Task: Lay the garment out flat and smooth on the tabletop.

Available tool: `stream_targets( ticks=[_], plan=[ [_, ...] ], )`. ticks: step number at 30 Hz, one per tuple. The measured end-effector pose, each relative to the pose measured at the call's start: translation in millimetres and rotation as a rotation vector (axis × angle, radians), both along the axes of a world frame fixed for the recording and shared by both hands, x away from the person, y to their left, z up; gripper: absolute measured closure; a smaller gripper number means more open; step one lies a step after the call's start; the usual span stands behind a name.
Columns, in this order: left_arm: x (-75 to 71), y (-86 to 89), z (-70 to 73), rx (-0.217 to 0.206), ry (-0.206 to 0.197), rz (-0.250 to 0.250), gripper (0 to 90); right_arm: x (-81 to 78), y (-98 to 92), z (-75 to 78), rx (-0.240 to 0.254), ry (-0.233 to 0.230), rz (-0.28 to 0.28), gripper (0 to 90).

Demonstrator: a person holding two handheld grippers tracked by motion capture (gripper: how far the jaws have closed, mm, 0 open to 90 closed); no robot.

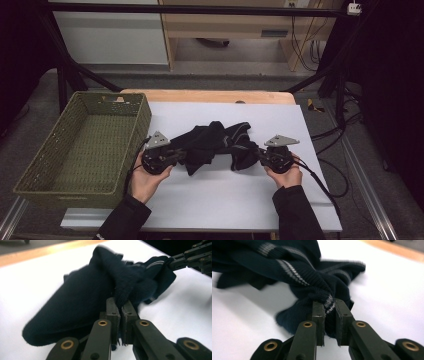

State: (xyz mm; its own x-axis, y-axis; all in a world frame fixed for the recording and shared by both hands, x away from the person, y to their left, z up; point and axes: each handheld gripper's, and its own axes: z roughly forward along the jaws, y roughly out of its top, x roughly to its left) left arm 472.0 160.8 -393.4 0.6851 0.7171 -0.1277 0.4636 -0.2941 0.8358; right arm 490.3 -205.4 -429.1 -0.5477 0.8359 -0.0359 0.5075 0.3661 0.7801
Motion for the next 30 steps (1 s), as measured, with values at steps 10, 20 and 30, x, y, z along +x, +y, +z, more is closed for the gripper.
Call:
stream_targets(
  ticks=[10,20,30],
  plan=[
    [7.9,-7.6,-21.8,0.034,0.049,0.017,86.2,-5.3,-0.4,3.6,0.054,-0.031,0.002,51.7],
    [6.5,-10.2,-22.4,0.033,0.053,0.015,86.2,-16.7,44.8,-20.5,0.030,0.112,0.148,52.9],
    [5.2,-16.5,-24.6,0.037,0.058,0.004,86.2,-0.9,56.2,-45.1,-0.023,0.089,0.098,54.9]
  ],
)
